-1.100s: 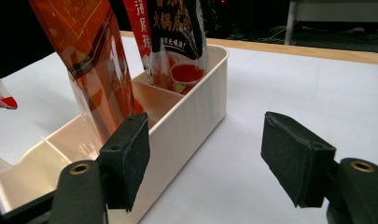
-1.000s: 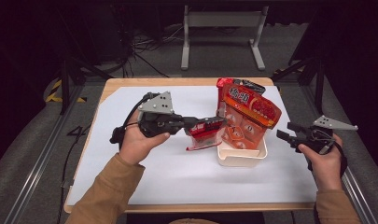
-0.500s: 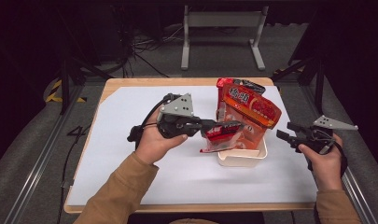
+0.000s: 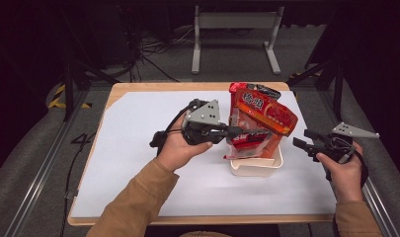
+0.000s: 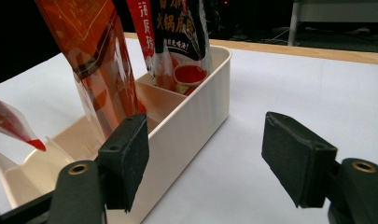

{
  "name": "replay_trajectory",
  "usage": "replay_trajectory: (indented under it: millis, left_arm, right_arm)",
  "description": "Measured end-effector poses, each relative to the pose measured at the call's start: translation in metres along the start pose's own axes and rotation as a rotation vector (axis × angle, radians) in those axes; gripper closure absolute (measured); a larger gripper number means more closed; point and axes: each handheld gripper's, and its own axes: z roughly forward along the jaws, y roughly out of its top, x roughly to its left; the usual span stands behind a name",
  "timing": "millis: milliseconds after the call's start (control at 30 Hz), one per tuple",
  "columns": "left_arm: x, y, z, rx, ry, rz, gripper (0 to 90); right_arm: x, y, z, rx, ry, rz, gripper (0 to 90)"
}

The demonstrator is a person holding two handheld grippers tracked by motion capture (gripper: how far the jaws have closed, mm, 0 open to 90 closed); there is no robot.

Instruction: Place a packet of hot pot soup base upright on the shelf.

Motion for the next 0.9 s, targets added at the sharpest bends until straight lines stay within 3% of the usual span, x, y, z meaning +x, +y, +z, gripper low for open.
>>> replay_trajectory:
  millis: [900]
  left_arm:
    - [0.007, -0.009, 0.044, -0.015, -0.074, -0.004, 90.0]
  right_arm:
    - [0.000, 0.000, 0.000, -0.004, 0.007, 0.001, 32.0]
